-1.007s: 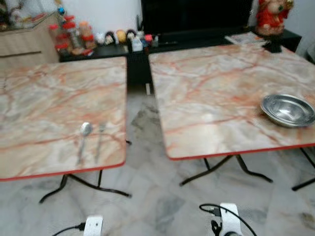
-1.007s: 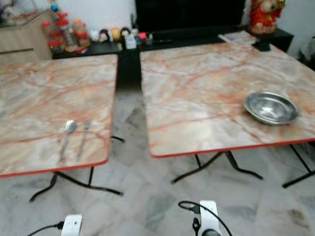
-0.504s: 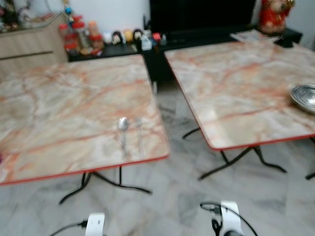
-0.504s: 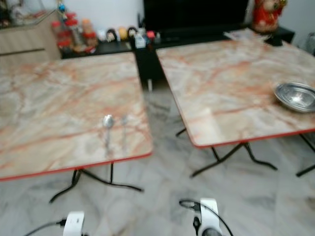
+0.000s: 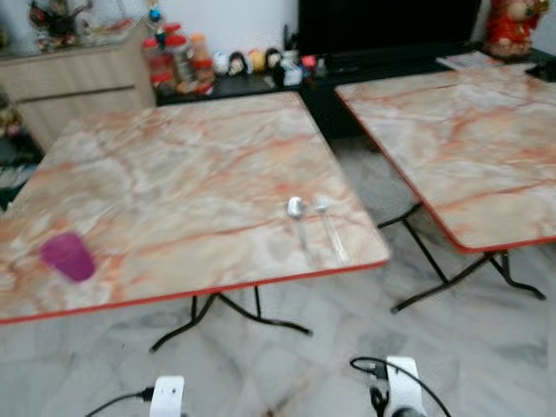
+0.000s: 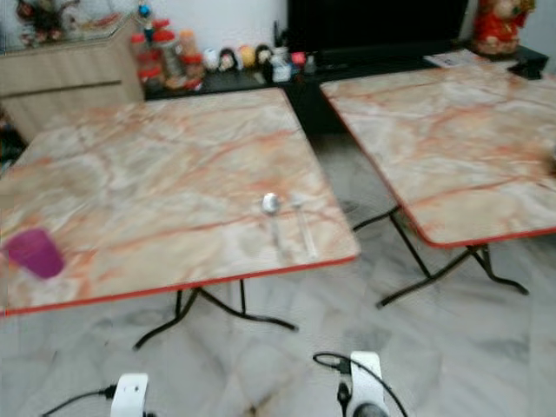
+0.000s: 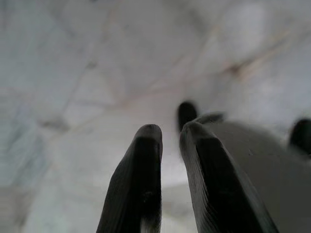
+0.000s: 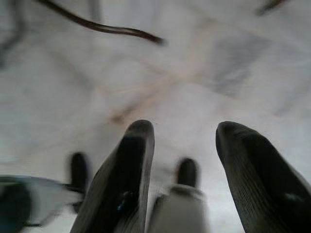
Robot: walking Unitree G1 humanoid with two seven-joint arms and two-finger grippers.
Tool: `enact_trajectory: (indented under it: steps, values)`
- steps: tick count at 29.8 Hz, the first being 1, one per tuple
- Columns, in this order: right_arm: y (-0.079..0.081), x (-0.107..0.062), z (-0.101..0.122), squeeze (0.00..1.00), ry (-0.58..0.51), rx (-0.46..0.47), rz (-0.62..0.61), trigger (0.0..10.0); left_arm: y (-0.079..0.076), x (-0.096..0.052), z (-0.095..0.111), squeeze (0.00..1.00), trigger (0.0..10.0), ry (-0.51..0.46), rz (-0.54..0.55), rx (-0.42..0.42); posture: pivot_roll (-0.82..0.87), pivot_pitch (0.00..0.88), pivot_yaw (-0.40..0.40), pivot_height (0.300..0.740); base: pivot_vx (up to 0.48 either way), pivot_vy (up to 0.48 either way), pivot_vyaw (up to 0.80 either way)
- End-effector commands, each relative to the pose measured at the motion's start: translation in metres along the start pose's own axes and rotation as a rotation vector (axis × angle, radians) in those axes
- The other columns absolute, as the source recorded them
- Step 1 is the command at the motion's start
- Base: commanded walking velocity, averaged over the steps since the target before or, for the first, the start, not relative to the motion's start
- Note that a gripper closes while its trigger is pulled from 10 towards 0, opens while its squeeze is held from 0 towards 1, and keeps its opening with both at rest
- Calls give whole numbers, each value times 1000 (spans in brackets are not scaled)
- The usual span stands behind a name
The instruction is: Setting the table
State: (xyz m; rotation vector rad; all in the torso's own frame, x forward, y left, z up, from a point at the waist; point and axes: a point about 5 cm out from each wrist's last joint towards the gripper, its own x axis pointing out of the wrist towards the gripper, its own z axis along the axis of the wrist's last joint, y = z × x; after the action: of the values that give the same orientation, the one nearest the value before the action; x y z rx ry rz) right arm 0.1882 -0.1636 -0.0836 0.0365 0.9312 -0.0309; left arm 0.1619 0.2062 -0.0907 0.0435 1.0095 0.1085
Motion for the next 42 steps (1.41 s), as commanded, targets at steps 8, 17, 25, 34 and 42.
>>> enact_trajectory:
  steps: [8, 17, 25, 34, 42]
  values:
    - [-8, 0, 4, 0, -18, -9, -15, 10000, -6, 1, 8, 0, 10000, -30, -13, 30, -6, 0, 32, 740, 0, 284, 0]
    - [-2, 2, 24, 0, -108, -54, 13, 10000, -13, 2, 23, 0, 10000, -114, -48, 44, -3, 0, 36, 740, 0, 0, 0]
    - [-1, 0, 56, 0, -300, -152, 41, 10000, -12, 1, 16, 0, 10000, -94, -48, 40, -7, 0, 37, 740, 0, 0, 0]
    - [3, -12, 99, 0, -593, -254, 72, 10000, -12, 0, 11, 0, 10000, -88, -44, 20, -16, 0, 29, 740, 0, 0, 0]
    - [9, -33, 123, 0, -826, -329, 106, 10000, -6, -2, 1, 0, 10000, -78, -21, -13, -31, 0, 31, 740, 0, 0, 0]
